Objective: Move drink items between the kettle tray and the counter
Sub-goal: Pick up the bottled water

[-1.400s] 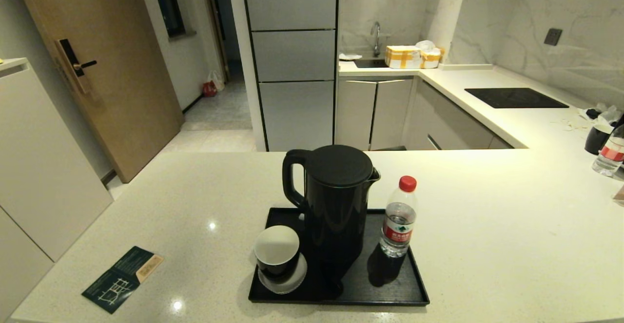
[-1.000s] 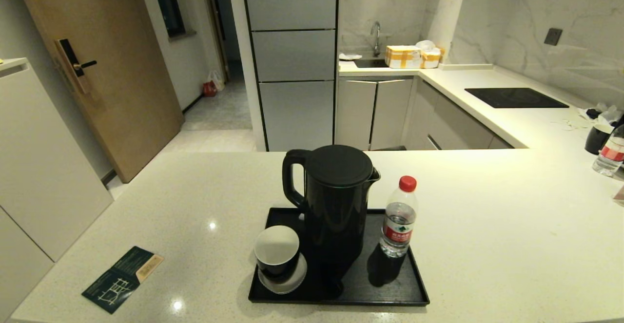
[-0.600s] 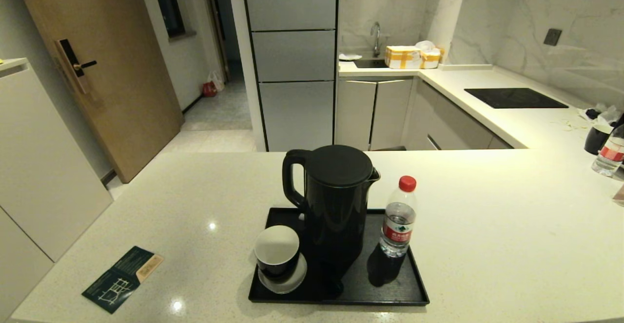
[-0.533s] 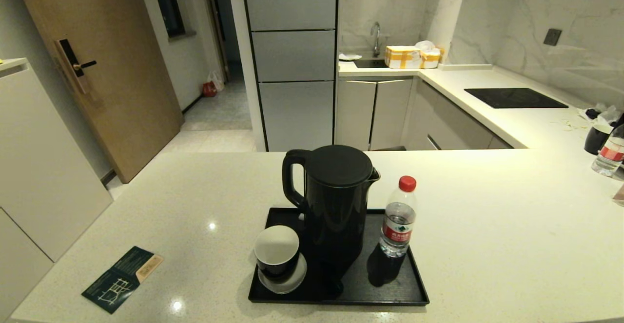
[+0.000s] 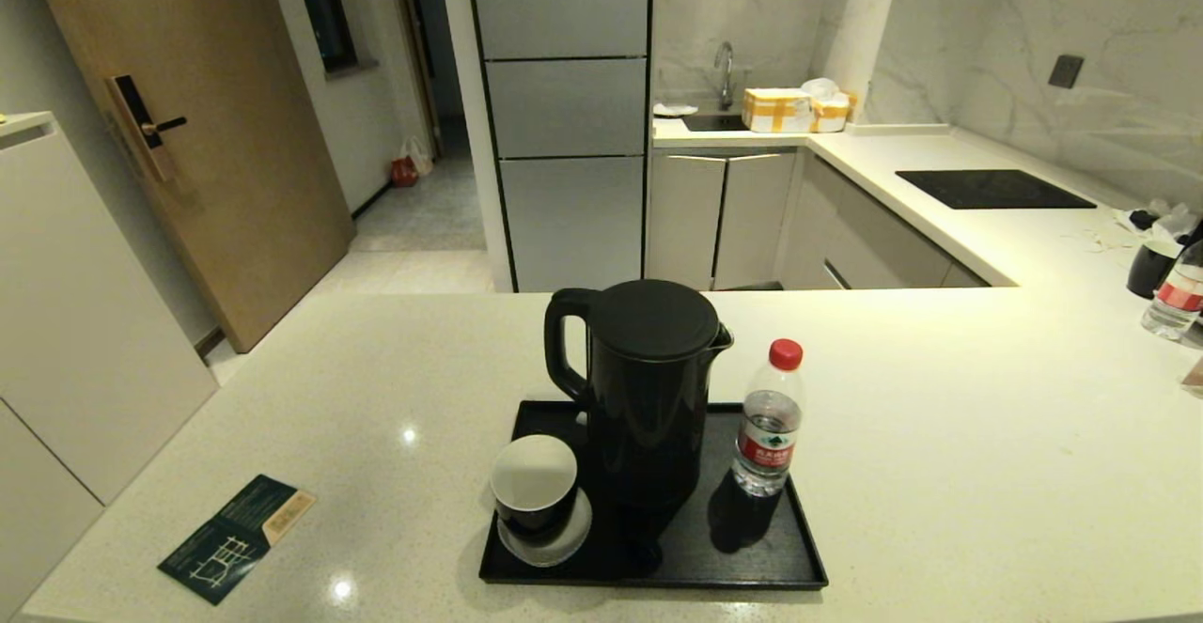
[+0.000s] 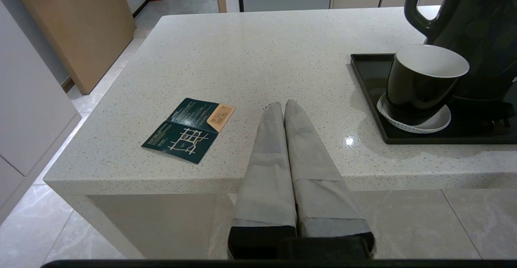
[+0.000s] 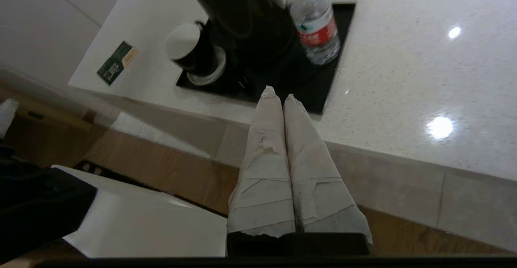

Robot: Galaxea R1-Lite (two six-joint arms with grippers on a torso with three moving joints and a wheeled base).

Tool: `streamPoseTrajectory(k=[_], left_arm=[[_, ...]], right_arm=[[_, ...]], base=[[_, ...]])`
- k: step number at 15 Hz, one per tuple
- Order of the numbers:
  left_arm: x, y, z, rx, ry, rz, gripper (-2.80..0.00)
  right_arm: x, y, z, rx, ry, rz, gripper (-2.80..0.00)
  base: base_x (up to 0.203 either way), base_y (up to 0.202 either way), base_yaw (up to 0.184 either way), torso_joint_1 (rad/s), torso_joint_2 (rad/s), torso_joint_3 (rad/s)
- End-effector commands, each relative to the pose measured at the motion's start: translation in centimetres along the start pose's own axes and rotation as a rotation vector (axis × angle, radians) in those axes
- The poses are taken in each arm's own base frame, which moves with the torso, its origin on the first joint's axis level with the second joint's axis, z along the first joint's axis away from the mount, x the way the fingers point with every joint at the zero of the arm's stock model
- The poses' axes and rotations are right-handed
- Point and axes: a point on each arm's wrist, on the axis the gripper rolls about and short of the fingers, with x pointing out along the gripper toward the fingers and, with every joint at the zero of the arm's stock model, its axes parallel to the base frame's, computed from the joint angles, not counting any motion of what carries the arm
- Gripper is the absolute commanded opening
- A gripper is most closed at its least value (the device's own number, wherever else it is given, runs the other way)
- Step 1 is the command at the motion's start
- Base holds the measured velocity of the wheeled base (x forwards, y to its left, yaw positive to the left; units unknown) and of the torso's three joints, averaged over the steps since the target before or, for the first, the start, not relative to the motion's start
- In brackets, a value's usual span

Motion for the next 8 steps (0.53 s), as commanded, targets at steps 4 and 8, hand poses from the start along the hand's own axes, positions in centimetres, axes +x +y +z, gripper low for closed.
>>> streamPoseTrajectory(k=[4,8], left_arm=[[0.0,0.0,0.0,0.001,0.0,0.0,-2.8],[0.0,0.0,0.0,0.001,-0.001,0.0,-2.8]], right_arm=[[7.7,-4.2,-1.1,0.065,0.134,0.032,-2.8],[12.2,-6.6,-1.3,0.067,0.236,0.025,-2.8]], base=[[0.0,0.0,0.0,0.0,0.0,0.0],[0.0,0.0,0.0,0.0,0.0,0.0]])
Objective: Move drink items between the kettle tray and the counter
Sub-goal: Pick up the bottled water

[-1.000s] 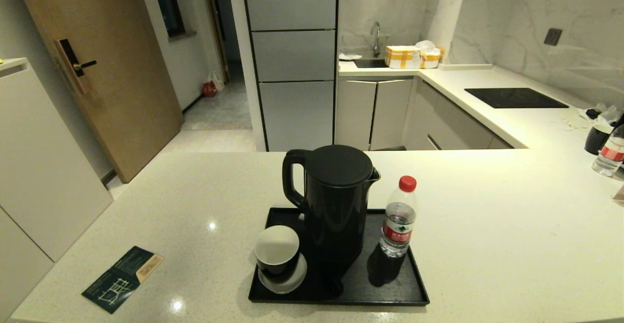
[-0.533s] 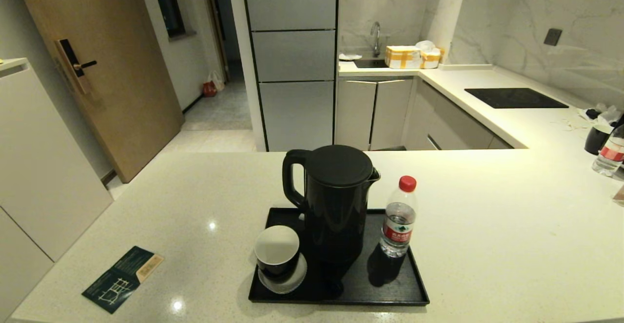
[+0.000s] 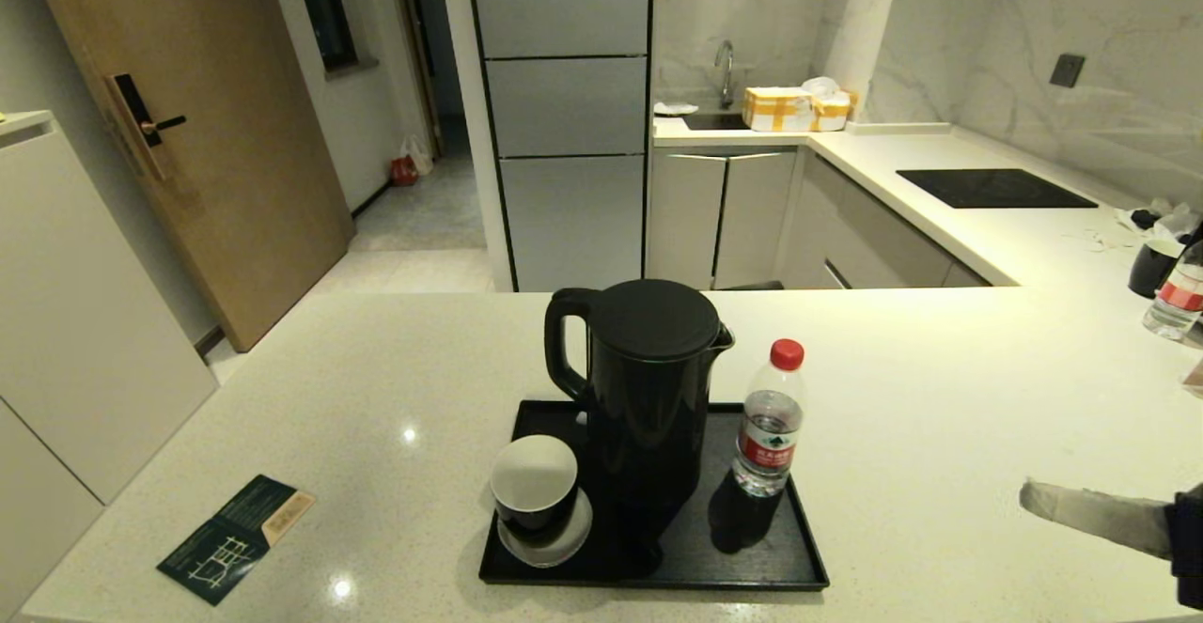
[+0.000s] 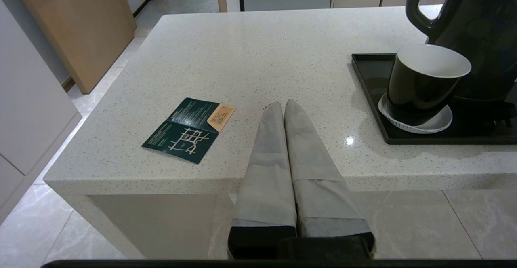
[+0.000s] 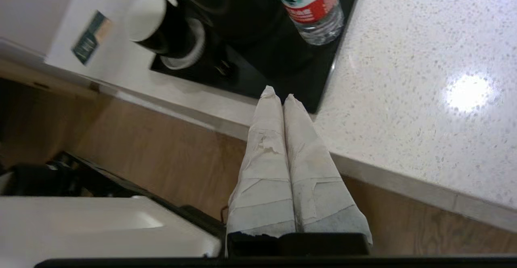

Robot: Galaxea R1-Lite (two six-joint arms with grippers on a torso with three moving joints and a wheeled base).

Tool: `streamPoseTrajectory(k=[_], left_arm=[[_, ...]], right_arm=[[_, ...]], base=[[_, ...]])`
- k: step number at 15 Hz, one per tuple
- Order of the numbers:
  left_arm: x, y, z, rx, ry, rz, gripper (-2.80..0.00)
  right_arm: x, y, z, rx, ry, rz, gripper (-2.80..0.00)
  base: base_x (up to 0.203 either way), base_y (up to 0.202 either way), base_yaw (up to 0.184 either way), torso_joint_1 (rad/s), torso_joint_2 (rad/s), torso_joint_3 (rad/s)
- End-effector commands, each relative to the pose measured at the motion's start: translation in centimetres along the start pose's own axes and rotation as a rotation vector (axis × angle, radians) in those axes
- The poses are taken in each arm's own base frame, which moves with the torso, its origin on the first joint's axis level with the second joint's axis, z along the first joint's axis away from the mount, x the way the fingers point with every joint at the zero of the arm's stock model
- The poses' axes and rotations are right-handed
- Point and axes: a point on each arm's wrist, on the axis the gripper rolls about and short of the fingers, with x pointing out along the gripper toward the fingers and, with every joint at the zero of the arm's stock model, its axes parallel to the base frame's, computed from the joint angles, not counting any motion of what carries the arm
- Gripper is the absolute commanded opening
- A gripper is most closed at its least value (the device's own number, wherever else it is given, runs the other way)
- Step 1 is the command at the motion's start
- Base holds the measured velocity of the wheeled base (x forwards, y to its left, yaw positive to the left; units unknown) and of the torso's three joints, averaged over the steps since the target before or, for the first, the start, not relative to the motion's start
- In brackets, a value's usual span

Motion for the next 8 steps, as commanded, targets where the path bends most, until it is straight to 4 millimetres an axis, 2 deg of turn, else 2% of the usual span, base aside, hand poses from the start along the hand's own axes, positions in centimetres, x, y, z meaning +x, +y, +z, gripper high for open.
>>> streamPoseTrajectory(k=[1,5,8], left_arm=[[0.0,0.0,0.0,0.0,-0.001,0.0,-2.8],[0.0,0.0,0.0,0.0,-0.001,0.0,-2.8],[0.0,0.0,0.0,0.0,-0.001,0.0,-2.8]], right_arm=[[4.5,-2.5,-0.2,0.032,0.135,-0.005,-2.8],[11.5,-5.7,-1.2,-0.036,0.203,-0.053,-2.8],[15.0,-5.3,-1.7,-0.131,0.132,-0.082,-2.8]], base=[[0.0,0.0,0.0,0.0,0.0,0.0],[0.0,0.0,0.0,0.0,0.0,0.0],[0.0,0.0,0.0,0.0,0.0,0.0]])
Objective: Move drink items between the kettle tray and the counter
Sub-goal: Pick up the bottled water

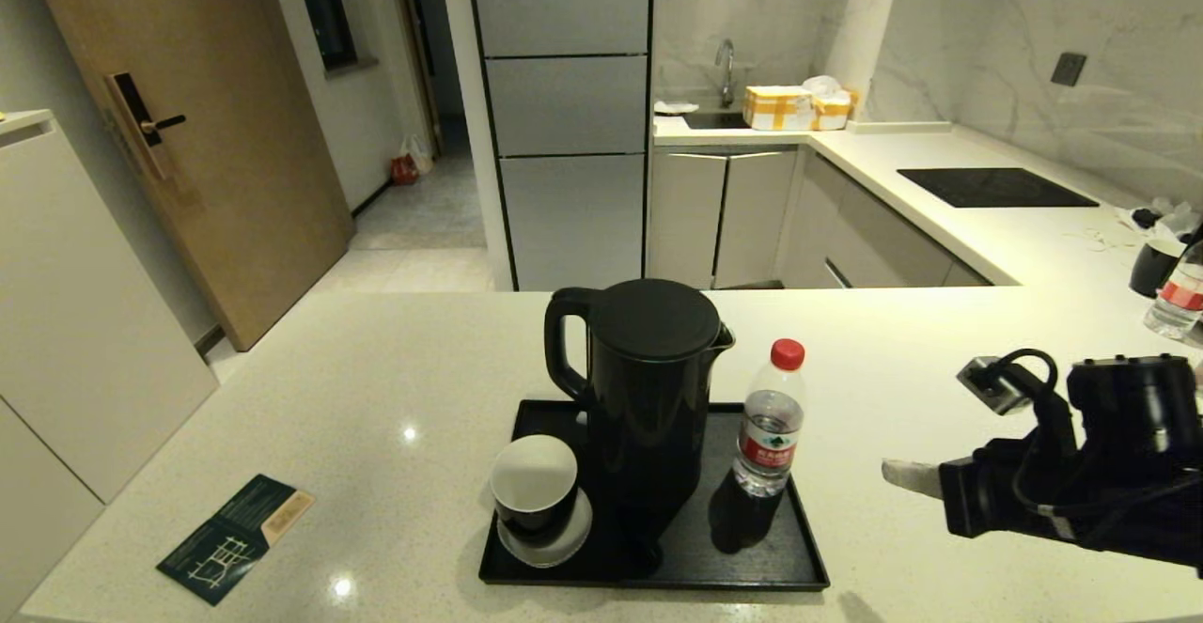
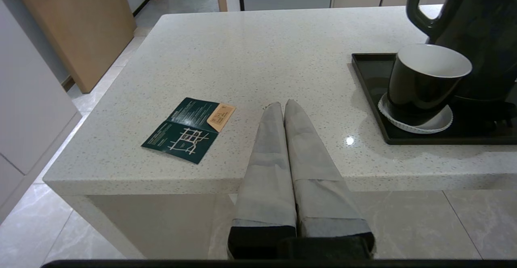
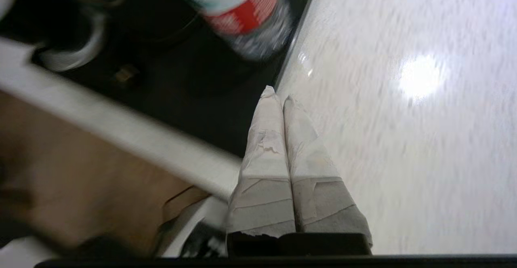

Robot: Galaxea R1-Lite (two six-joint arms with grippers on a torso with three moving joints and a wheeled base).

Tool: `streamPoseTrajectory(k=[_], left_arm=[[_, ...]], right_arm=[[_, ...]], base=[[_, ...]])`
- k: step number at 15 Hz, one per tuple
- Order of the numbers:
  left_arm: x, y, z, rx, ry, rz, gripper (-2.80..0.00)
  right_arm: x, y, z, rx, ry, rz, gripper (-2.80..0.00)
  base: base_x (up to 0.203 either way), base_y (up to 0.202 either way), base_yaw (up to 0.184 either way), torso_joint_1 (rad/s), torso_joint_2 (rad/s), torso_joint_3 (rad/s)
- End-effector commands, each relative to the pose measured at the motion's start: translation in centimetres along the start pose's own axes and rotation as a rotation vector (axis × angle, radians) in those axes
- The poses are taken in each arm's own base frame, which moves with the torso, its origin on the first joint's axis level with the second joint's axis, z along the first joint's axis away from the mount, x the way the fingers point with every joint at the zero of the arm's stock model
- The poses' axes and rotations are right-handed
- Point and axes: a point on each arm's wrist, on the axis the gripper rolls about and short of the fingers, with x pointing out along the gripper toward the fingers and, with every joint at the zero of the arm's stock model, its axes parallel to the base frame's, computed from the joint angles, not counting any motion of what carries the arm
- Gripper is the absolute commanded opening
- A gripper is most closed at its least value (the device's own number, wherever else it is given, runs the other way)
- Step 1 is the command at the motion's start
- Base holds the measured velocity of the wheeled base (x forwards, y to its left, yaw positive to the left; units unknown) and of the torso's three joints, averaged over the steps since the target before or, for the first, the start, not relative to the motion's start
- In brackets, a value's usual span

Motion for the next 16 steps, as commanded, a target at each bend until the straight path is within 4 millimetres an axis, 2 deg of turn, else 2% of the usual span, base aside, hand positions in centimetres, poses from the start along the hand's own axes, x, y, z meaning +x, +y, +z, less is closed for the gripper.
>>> streamPoseTrajectory(k=[1,2,3,4,8,11,13,16], left_arm=[[0.0,0.0,0.0,0.001,0.0,0.0,-2.8],[0.0,0.0,0.0,0.001,0.0,0.0,-2.8],[0.0,0.0,0.0,0.001,0.0,0.0,-2.8],[0.0,0.0,0.0,0.001,0.0,0.0,-2.8],[0.0,0.0,0.0,0.001,0.0,0.0,-2.8],[0.0,0.0,0.0,0.001,0.0,0.0,-2.8],[0.0,0.0,0.0,0.001,0.0,0.0,-2.8],[0.0,0.0,0.0,0.001,0.0,0.0,-2.8]], right_arm=[[2.9,0.0,-1.1,-0.007,0.026,0.002,-2.8],[3.0,0.1,-1.0,-0.005,0.024,-0.002,-2.8],[3.1,0.6,-1.0,-0.003,0.019,-0.009,-2.12],[3.2,0.6,-1.0,-0.007,0.014,-0.016,0.0],[3.7,1.7,-1.2,-0.014,-0.038,-0.033,0.0],[4.3,1.8,-0.9,-0.024,-0.072,-0.006,0.0],[4.9,1.7,-0.8,-0.04,-0.113,0.003,0.0],[6.8,1.7,-1.7,-0.061,-0.137,0.013,0.0]], base=[[0.0,0.0,0.0,0.0,0.0,0.0],[0.0,0.0,0.0,0.0,0.0,0.0],[0.0,0.0,0.0,0.0,0.0,0.0],[0.0,0.0,0.0,0.0,0.0,0.0],[0.0,0.0,0.0,0.0,0.0,0.0],[0.0,0.0,0.0,0.0,0.0,0.0],[0.0,0.0,0.0,0.0,0.0,0.0],[0.0,0.0,0.0,0.0,0.0,0.0]])
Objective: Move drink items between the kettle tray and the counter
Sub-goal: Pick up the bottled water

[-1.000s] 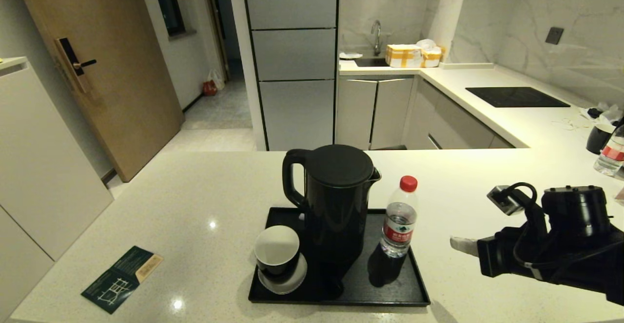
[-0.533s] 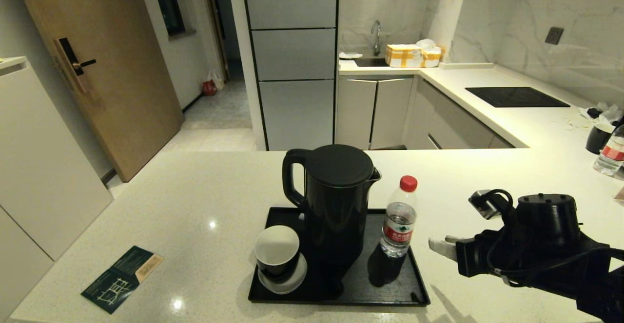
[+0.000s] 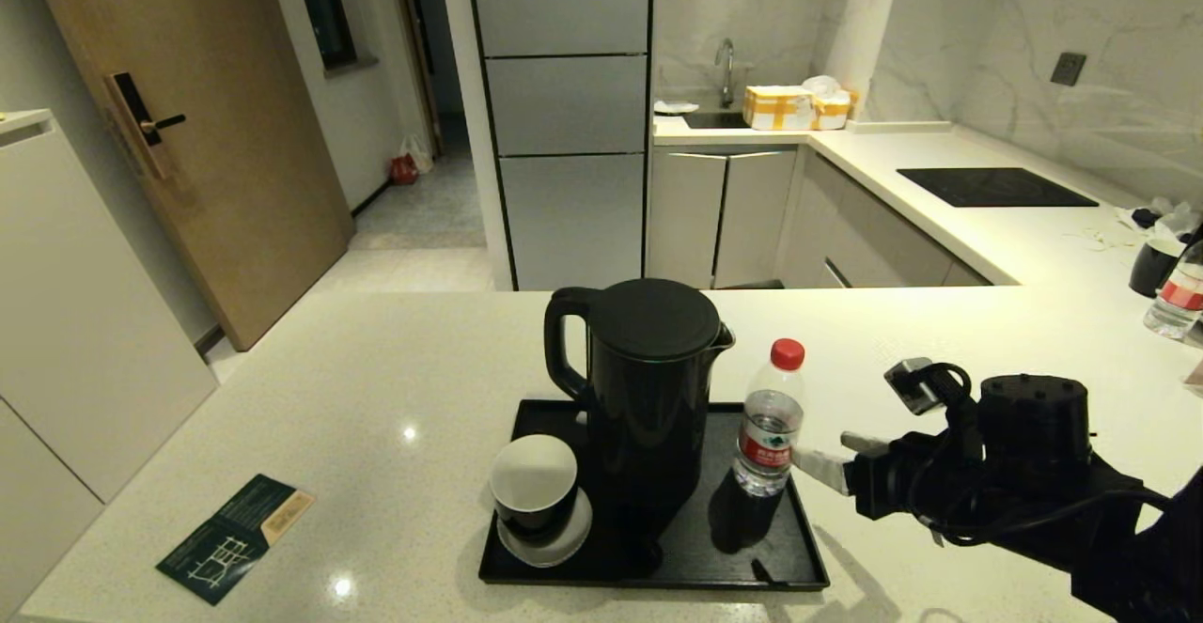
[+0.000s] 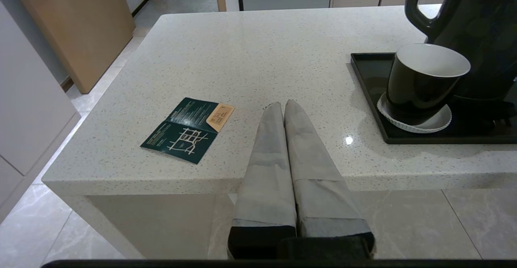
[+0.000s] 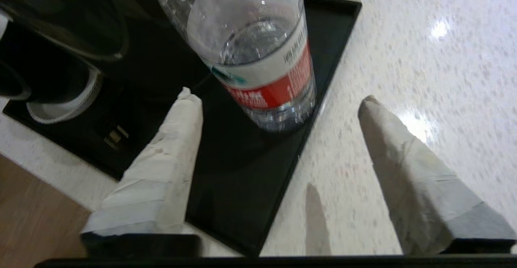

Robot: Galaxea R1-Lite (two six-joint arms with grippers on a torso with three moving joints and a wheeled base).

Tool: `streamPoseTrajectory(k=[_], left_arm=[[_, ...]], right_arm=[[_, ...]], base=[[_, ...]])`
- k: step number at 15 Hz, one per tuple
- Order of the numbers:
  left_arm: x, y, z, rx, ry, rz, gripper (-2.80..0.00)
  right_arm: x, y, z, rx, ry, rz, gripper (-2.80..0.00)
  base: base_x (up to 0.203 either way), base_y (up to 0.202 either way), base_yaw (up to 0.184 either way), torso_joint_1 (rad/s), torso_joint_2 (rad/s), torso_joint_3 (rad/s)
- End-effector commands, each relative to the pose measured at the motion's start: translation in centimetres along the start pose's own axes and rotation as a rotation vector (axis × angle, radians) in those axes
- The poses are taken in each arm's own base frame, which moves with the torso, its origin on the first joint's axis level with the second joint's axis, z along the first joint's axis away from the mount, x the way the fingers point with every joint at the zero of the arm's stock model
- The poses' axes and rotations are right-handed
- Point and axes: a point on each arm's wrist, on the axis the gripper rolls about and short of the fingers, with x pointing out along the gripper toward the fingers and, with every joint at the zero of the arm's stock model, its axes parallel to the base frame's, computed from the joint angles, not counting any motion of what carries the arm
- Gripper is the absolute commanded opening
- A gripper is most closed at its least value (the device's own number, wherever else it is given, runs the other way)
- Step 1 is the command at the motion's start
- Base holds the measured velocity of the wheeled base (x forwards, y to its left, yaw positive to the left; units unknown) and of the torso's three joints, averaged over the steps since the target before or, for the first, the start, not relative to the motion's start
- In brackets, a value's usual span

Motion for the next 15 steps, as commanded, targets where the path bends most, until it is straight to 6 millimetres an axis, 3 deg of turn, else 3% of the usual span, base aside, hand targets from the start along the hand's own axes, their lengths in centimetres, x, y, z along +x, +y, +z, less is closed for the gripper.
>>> streamPoseTrajectory(k=[1,8,12,15], left_arm=[[0.0,0.0,0.0,0.001,0.0,0.0,-2.8],[0.0,0.0,0.0,0.001,-0.002,0.0,-2.8],[0.0,0.0,0.0,0.001,0.0,0.0,-2.8],[0.0,0.0,0.0,0.001,0.0,0.0,-2.8]], right_arm=[[1.6,-0.2,-1.5,-0.003,0.023,-0.006,0.0],[2.8,1.1,-1.6,-0.042,-0.001,0.028,0.0],[6.1,0.5,-0.7,-0.049,-0.068,-0.068,0.0],[7.3,0.2,-0.4,-0.052,-0.115,-0.117,0.0]], base=[[0.0,0.0,0.0,0.0,0.0,0.0],[0.0,0.0,0.0,0.0,0.0,0.0],[0.0,0.0,0.0,0.0,0.0,0.0],[0.0,0.0,0.0,0.0,0.0,0.0]])
